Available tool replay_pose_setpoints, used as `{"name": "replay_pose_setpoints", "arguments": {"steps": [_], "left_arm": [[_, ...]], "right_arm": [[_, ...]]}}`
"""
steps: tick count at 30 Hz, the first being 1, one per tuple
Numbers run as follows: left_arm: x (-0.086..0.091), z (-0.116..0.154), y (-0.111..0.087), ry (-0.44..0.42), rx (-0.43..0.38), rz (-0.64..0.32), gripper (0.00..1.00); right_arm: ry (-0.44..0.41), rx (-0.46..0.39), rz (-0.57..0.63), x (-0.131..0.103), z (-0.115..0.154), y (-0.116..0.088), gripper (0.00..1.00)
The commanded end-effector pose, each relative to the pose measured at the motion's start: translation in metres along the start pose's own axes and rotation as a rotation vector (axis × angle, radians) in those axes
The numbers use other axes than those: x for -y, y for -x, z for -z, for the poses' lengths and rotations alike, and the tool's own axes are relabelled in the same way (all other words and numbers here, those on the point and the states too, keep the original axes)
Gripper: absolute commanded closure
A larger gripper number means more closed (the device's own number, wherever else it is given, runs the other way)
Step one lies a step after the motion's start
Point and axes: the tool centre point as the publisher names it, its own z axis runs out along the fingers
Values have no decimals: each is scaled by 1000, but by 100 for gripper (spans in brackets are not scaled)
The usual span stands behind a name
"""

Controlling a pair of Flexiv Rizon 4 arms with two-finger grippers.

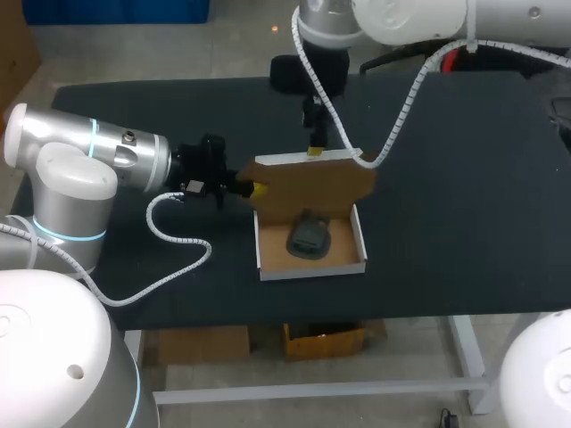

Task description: Assemble the packaging by folding the flat box into shape, placing the metal phone stand inside, and closing the box properly

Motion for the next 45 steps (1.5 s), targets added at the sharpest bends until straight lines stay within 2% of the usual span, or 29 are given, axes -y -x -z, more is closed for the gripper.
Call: {"name": "replay_pose_setpoints", "arguments": {"steps": [1, 6, 13, 32, 34, 35, 36, 37, 45], "left_arm": [[-1, 0, 0, -1, -1, -1, 100], [-1, 0, 0, -1, -1, -1, 100], [-1, 0, 0, -1, -1, -1, 100], [-1, 0, 0, -1, -1, -1, 100], [-1, -5, 3, 11, 22, -21, 100], [-1, -7, 3, 23, 28, -49, 100], [-2, -8, 4, 16, 39, -57, 100], [-3, -8, 6, -9, 40, -76, 100], [-7, -8, 2, 8, 125, -222, 100]], "right_arm": [[43, 18, -7, 13, 18, -4, 0], [65, 33, -47, 21, 33, 2, 0], [89, 120, -86, 30, 46, 15, 0], [89, 120, -86, 30, 46, 15, 0], [86, 89, -124, 33, 45, 17, 0], [49, 79, -164, 36, 43, 21, 0], [57, 91, -169, 39, 41, 21, 0], [67, 74, -179, 41, 40, 20, 0], [3, 45, -320, 52, 34, 10, 0]]}}
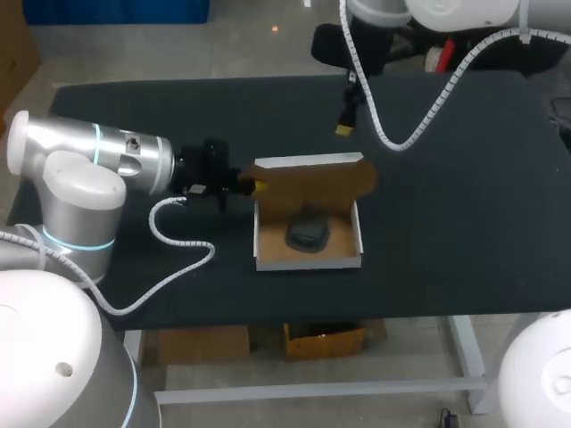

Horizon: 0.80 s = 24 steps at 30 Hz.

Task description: Assemble the packaging by folding the flat box into shape, placing the metal phone stand inside, and closing the box properly

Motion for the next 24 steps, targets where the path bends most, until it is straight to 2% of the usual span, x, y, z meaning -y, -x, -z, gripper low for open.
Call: {"name": "replay_pose_setpoints", "arguments": {"steps": [1, 2, 10, 21, 24], "left_arm": [[0, -2, -12, -2, 57, -52, 100], [0, -2, -13, 1, 65, -74, 100], [1, 1, -20, -25, 109, -169, 100], [3, 3, -25, -59, 140, -299, 100], [2, 3, -26, -61, 150, -323, 100]], "right_arm": [[-40, -11, -72, -2, 1, -2, 0], [-6, -23, -72, 0, 3, -4, 0], [32, -41, -240, 8, 11, -17, 0], [29, -136, -478, 19, 3, -35, 0], [1, -173, -565, 21, -5, -39, 0]]}}
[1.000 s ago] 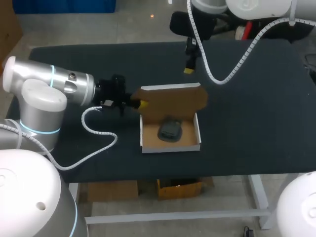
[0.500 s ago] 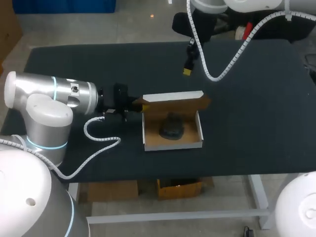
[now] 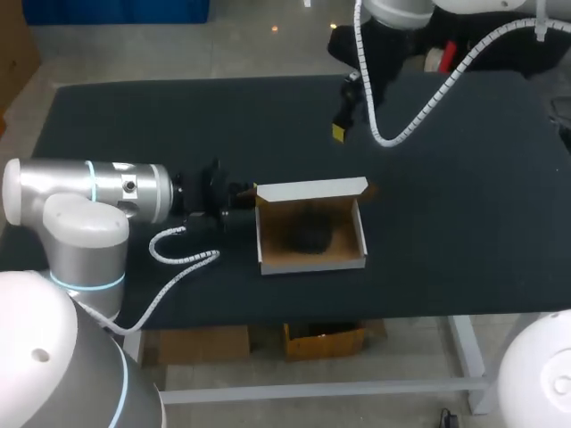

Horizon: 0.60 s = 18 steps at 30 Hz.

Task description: Assemble the packaging by folding the flat box into shape, placing the metal phone stand inside, and closing the box properly

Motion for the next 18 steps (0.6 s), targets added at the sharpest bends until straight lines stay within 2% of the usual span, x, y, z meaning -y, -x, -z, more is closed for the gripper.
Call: {"name": "replay_pose_setpoints", "arguments": {"steps": [1, 4, 9, 18], "left_arm": [[-1, 0, -5, -8, 41, -19, 100], [-3, -1, -7, -6, 42, -50, 100], [-3, -3, -9, -8, 43, -84, 100], [-3, -3, -13, -4, 45, -149, 100]], "right_arm": [[-34, -22, -89, 3, -9, 2, 0], [-38, -49, -157, 8, -17, 0, 0], [27, -178, -199, 16, -27, -3, 0], [27, -178, -199, 16, -27, -3, 0]]}}
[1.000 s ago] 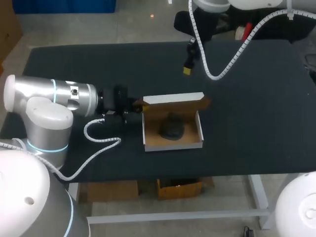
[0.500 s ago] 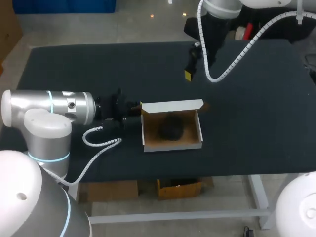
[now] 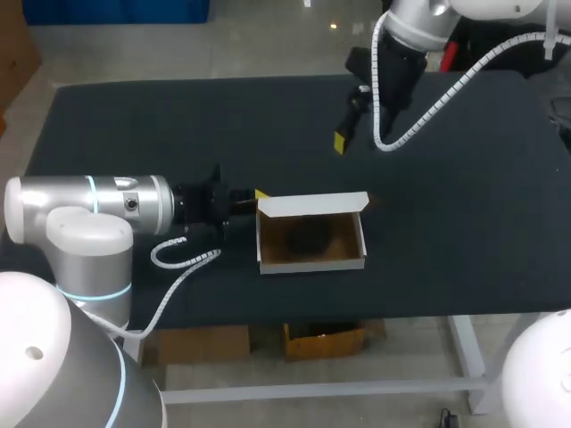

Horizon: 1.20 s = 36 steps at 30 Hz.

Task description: Assemble the packaging by folding the flat box into shape, placing the metal phone stand inside, and closing the box properly

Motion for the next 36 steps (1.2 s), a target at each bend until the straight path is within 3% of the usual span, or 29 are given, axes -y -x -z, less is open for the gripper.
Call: {"name": "replay_pose_setpoints", "arguments": {"steps": [1, 9, 10, 14, 18, 23, 31, 36], "left_arm": [[-1, -1, -4, 0, 8, -9, 100], [-3, -4, -7, -11, -1, -20, 100], [-3, -4, -7, -13, 1, -22, 100], [-2, -2, -8, 0, 5, -54, 100], [-3, -1, -8, -1, 9, -63, 100], [-3, -2, -8, -2, 12, -77, 100], [-4, -3, -10, -7, 18, -93, 100], [-4, -4, -10, -5, 20, -101, 100]], "right_arm": [[4, 3, 1, 2, 1, -2, 0], [4, 3, 1, 2, 1, -2, 0], [-36, 11, -65, -3, -2, -1, 0], [-52, -3, -193, -9, -6, -2, 0], [-90, -61, -350, -5, -12, 0, 0], [-120, -75, -497, 4, -16, -1, 0], [-160, -101, -613, 19, -29, 0, 0], [-160, -100, -626, 26, -33, -2, 0]]}}
